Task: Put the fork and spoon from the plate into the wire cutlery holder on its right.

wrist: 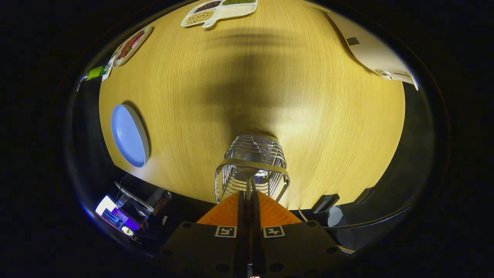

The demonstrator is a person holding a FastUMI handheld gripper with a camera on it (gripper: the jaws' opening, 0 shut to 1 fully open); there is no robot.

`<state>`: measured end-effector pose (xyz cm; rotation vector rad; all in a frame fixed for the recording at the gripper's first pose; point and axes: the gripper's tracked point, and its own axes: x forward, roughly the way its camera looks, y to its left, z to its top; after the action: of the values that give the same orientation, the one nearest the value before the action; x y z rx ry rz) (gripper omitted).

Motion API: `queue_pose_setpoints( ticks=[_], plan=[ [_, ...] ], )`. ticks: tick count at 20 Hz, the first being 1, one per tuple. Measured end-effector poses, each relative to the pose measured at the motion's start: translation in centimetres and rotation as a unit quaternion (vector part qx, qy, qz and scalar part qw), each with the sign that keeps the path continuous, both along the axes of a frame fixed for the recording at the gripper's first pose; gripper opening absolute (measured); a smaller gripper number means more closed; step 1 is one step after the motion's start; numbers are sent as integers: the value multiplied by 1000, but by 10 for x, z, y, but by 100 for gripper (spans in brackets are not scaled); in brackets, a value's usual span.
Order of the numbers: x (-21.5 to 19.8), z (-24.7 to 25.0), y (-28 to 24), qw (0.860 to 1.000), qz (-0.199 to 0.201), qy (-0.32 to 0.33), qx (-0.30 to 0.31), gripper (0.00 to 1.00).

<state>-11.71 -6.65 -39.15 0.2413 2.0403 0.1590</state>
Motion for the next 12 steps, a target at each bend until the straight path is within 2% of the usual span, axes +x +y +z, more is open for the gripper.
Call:
queue_pose_setpoints(
  ticks=[3, 5, 9, 11, 12],
  plan=[
    [5, 0, 1, 999, -13, -32, 7, 15],
    [15, 4, 3, 997, -28, -70, 14, 22],
    [32, 24, 8, 985, -62, -158, 41, 59],
    [35, 33, 1, 975, -54, -212, 34, 77],
    [37, 37, -4, 968, -50, -245, 26, 83]
  ],
)
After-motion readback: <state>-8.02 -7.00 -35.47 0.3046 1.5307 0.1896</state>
